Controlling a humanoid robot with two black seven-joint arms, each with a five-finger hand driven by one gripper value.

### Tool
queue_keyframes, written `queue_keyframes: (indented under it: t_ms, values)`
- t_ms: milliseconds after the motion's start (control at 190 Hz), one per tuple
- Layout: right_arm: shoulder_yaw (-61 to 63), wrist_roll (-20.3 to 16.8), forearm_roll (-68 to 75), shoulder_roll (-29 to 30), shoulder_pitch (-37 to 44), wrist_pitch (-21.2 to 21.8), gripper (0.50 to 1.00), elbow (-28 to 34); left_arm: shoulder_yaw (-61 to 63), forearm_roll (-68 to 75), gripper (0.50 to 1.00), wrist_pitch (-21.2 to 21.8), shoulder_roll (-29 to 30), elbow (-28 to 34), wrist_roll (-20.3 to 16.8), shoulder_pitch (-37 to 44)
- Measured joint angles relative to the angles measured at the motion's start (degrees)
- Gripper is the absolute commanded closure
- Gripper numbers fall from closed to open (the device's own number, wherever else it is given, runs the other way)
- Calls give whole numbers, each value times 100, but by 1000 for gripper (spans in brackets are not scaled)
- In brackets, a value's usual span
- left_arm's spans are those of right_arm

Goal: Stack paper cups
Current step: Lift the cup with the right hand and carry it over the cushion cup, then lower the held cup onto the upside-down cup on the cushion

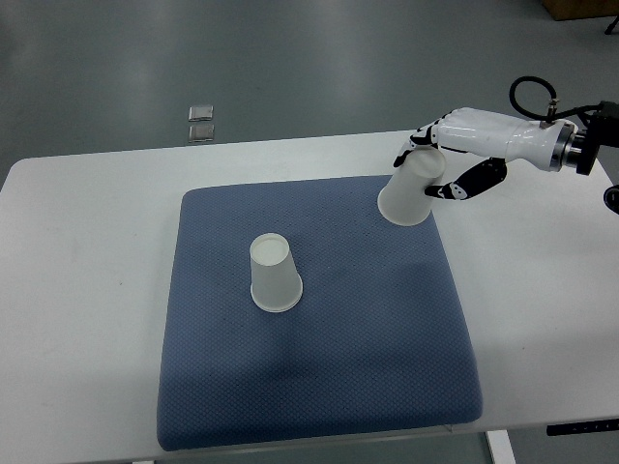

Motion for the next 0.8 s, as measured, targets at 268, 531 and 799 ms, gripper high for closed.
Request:
queue_keyframes:
  t_ms: [268,531,799]
  values:
    - [4,-148,26,545,622,722,1000,76,0,0,500,0,0,0,2,3]
    - [-5,-185,67,1175,1174,1206,1000,93,0,0,500,0,0,0,2,0]
    - [-9,-188,84,1696,1460,1602,1000,112,0,0,500,0,0,0,4,2]
